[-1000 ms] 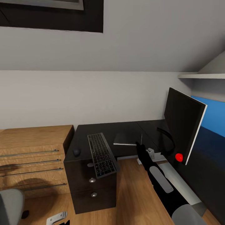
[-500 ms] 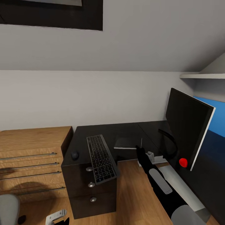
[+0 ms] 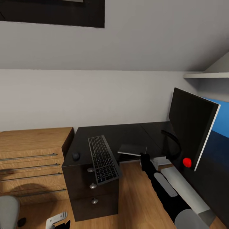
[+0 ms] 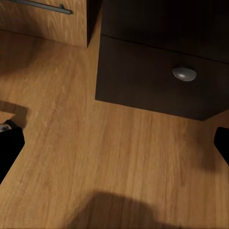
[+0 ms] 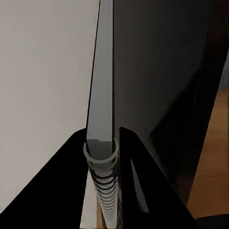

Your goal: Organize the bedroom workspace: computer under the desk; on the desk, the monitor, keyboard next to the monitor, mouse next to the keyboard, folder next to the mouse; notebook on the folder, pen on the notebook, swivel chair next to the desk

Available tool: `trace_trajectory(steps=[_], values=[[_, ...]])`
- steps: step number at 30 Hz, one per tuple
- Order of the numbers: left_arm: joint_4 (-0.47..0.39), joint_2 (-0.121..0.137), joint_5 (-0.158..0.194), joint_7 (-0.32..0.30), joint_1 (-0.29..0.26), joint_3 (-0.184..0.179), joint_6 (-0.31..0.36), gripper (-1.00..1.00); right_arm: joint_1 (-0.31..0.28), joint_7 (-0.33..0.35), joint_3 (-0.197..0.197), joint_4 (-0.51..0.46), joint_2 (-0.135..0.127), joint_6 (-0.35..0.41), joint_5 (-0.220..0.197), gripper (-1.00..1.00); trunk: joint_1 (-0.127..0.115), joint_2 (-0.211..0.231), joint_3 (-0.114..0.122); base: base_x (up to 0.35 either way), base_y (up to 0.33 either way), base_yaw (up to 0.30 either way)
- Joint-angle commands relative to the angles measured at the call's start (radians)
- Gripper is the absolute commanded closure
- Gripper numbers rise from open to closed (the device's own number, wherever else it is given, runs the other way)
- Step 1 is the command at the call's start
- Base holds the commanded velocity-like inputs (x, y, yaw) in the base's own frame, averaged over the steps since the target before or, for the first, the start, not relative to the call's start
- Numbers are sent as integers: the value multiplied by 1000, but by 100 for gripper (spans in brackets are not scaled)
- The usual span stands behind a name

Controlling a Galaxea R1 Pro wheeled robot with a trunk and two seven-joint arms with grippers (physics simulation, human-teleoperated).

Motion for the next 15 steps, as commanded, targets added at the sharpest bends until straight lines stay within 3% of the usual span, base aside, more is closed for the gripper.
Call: trace_trajectory(steps=[1, 6, 15], values=[[-2, -1, 11, 6, 0, 0, 5, -100, -1, -2, 6, 0, -2, -9, -26, 100, 4, -8, -4, 0, 0, 0], [-2, -1, 11, 6, 0, 0, 5, -100, -1, -4, 5, 6, -2, -8, -77, 100, 23, -43, -20, 0, 0, 0], [-2, -1, 11, 6, 0, 0, 4, -100, -1, -5, 5, 7, -2, -8, -89, 100, 58, -106, -48, 0, 0, 0]])
